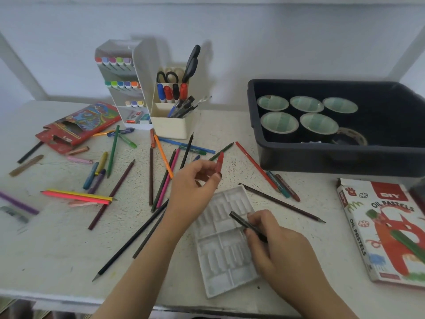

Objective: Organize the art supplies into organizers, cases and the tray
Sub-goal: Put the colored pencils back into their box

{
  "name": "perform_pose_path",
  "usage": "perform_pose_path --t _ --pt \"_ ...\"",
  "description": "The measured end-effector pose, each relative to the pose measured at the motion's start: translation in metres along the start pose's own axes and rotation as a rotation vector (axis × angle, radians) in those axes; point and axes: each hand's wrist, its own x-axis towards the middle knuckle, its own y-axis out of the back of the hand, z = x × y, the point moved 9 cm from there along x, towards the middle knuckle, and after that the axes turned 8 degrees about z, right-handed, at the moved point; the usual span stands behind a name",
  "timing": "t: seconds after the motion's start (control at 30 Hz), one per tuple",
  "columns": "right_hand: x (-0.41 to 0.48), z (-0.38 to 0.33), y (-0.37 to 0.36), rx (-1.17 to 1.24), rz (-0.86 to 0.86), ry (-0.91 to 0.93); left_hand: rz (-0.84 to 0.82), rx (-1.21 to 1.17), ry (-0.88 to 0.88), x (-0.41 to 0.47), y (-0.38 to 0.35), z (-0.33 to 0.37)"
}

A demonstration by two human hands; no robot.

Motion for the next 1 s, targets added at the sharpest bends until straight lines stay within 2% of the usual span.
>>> perform_pose_path --t 0.13,0.23,0.37,0.53,0.7,0.87,1.0 --pt "0.008 0.012 0.007 0.178 0.039 -0.179 0.101 -0.039 0.132 -0.024 0.024 -0.016" --pt "0.022 0.025 0.015 0.187 0.116 -0.233 0.160 -0.107 0.207 -0.040 0.029 -0.027" --pt "0.035 0.040 0.018 0.235 0.127 -0.334 0.104 -0.143 0.223 -0.040 0.022 -0.031" --pt "0.041 0.051 0.003 0.242 0.012 -0.470 0.002 -0.098 0.189 -0.031 0.011 -0.030" --pt "0.037 0.054 -0.011 0.368 -0.106 -0.596 0.023 -0.087 0.201 -0.024 0.010 -0.031" --pt "0.038 0.057 -0.001 0.350 -0.077 -0.575 0.030 -0.058 0.172 -0.023 0.010 -0.020" --pt "0.042 0.056 0.006 0.220 -0.017 -0.497 -0.101 -0.046 0.172 -0.028 -0.010 -0.003"
